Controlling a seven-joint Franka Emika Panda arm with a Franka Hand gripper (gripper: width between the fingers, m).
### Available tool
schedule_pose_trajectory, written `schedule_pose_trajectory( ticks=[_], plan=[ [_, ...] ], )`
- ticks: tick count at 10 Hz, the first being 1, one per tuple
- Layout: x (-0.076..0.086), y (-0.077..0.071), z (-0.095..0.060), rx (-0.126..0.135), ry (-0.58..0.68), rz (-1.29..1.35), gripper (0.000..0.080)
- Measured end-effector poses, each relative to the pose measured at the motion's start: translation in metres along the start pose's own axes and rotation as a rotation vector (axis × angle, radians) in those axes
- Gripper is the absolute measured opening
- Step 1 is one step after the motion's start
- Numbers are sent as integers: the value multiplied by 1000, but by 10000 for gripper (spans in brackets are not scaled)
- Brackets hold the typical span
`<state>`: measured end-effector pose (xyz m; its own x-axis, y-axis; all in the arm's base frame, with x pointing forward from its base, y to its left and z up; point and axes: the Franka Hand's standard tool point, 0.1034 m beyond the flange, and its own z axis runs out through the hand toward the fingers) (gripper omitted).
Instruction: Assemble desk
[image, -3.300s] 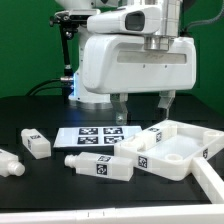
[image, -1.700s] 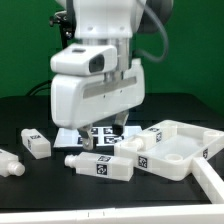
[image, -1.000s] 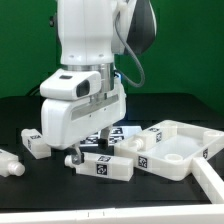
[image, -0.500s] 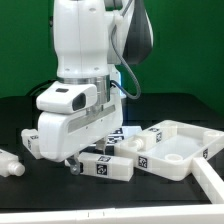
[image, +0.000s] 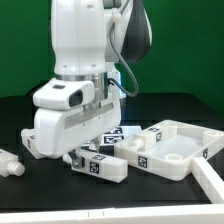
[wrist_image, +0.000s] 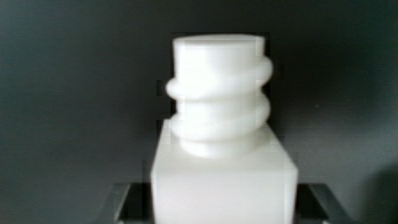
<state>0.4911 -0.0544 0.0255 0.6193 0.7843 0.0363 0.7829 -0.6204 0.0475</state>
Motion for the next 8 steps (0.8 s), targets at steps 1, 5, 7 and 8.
schedule_pose_trajectory(
  ticks=[1, 5, 7, 8],
  plan=[
    [-6, -3, -10, -21, 11, 59, 284],
    [-18, -61, -48, -17, 13, 310, 284],
    [-15, -56, -48, -20, 18, 271, 284],
    [-15, -56, -47, -19, 17, 270, 284]
  ],
)
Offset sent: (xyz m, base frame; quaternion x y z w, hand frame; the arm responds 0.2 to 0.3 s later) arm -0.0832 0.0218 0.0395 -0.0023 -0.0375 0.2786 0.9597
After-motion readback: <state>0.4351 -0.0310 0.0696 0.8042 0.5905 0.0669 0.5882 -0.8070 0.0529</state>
